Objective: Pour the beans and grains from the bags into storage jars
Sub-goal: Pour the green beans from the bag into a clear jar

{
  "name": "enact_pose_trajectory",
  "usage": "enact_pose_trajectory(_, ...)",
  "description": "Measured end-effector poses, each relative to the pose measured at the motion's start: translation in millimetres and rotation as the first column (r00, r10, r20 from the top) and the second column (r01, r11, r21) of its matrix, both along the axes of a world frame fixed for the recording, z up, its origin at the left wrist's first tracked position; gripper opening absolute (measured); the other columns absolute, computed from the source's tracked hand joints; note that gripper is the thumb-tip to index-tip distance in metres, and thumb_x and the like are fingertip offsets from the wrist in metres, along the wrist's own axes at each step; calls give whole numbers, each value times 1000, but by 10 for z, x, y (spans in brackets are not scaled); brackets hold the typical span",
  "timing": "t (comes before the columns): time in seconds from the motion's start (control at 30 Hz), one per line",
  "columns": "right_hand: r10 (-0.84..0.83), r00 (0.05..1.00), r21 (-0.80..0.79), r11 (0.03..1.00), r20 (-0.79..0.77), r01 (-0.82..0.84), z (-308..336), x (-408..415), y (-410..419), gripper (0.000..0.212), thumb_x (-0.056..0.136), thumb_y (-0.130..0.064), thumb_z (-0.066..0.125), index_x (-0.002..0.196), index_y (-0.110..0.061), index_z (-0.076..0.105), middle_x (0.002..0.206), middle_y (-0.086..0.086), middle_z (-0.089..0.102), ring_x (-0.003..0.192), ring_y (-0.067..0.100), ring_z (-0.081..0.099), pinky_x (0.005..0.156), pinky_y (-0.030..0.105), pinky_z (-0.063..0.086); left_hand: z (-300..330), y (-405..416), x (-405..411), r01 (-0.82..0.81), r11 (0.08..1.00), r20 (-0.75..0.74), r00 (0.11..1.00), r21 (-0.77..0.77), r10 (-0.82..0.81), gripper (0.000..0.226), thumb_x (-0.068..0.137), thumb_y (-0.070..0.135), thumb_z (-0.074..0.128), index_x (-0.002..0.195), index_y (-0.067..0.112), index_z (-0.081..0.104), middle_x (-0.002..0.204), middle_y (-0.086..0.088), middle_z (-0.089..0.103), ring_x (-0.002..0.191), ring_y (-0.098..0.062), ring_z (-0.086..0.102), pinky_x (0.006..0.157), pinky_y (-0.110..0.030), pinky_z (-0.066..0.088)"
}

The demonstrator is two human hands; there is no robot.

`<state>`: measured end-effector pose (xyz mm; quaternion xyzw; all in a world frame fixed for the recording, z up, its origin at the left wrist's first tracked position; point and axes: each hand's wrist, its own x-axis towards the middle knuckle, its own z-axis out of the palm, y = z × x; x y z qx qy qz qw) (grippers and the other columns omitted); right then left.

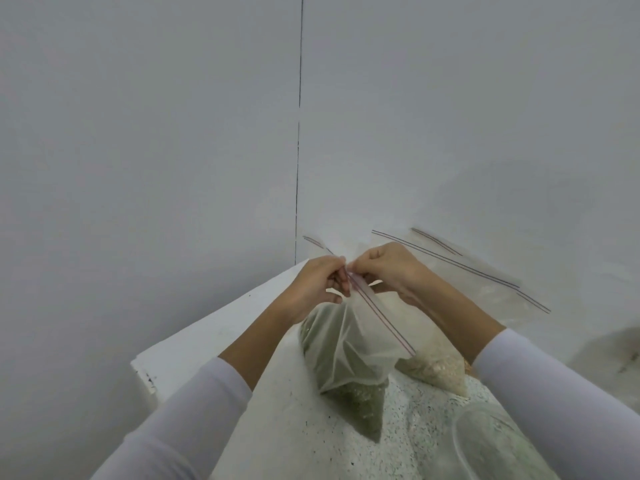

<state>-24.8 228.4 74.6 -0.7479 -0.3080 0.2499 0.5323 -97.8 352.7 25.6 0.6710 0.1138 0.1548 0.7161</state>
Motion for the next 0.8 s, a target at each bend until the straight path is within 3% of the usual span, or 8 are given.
enact_pose_trajectory(0.13, 13, 1000, 24, 1000, -3, -13, -4, -11, 3, 22, 86, 1, 63, 64, -2, 61, 50, 4, 64, 46, 12, 62, 46, 19, 49, -50, -4, -29, 65, 994, 41, 997, -90, -61, 26, 101, 21, 44, 83, 5, 53, 67, -6, 57, 59, -12, 58, 58, -26, 51)
enact_pose_trajectory(0.23, 69, 996, 9, 998, -61, -68, -37, 5, 3, 17, 83, -3, 68, 69, -5, 61, 59, 4, 66, 52, 13, 64, 52, 23, 51, -66, -13, -54, 65, 993, 39, 997, -97, -61, 20, 100, 12, 43, 85, 4, 54, 71, -9, 60, 63, -16, 60, 60, -27, 52)
enact_pose_trajectory(0.4, 30, 995, 11, 1000, -91, -29, -81, 13, 31, 17, 88, -9, 66, 73, -8, 57, 68, 6, 67, 50, 13, 62, 50, 21, 50, -44, -5, -95, 71, 993, 34, 997, -94, -68, 25, 99, 9, 39, 81, 5, 56, 71, -9, 66, 65, -20, 63, 60, -28, 52)
enact_pose_trajectory(0.5, 49, 999, -43, 998, -4, -50, -49, -34, 25, 18, 85, -11, 70, 72, -7, 57, 64, 4, 66, 51, 14, 60, 48, 20, 49, -58, 12, -112, 67, 997, 17, 998, -30, -67, 24, 99, 7, 39, 84, 5, 57, 76, -11, 65, 65, -19, 64, 61, -27, 53)
enact_pose_trajectory(0.67, 38, 990, -157, 987, 139, -16, -2, -87, 57, 16, 85, -1, 59, 69, 0, 59, 58, 7, 62, 45, 14, 59, 44, 20, 48, -69, -8, -120, 28, 992, -28, 999, 119, -25, 24, 98, 8, 42, 79, 5, 56, 77, -14, 59, 60, -14, 58, 61, -23, 52)
enact_pose_trajectory(0.8, -17, 955, -173, 982, 295, 71, 56, -133, 117, 16, 83, -2, 57, 69, 3, 61, 54, 12, 62, 48, 25, 62, 48, 28, 56, 14, -68, -112, -52, 977, 9, 999, 207, 52, 26, 95, 4, 40, 71, 7, 49, 68, -12, 50, 57, -15, 44, 55, -22, 39)
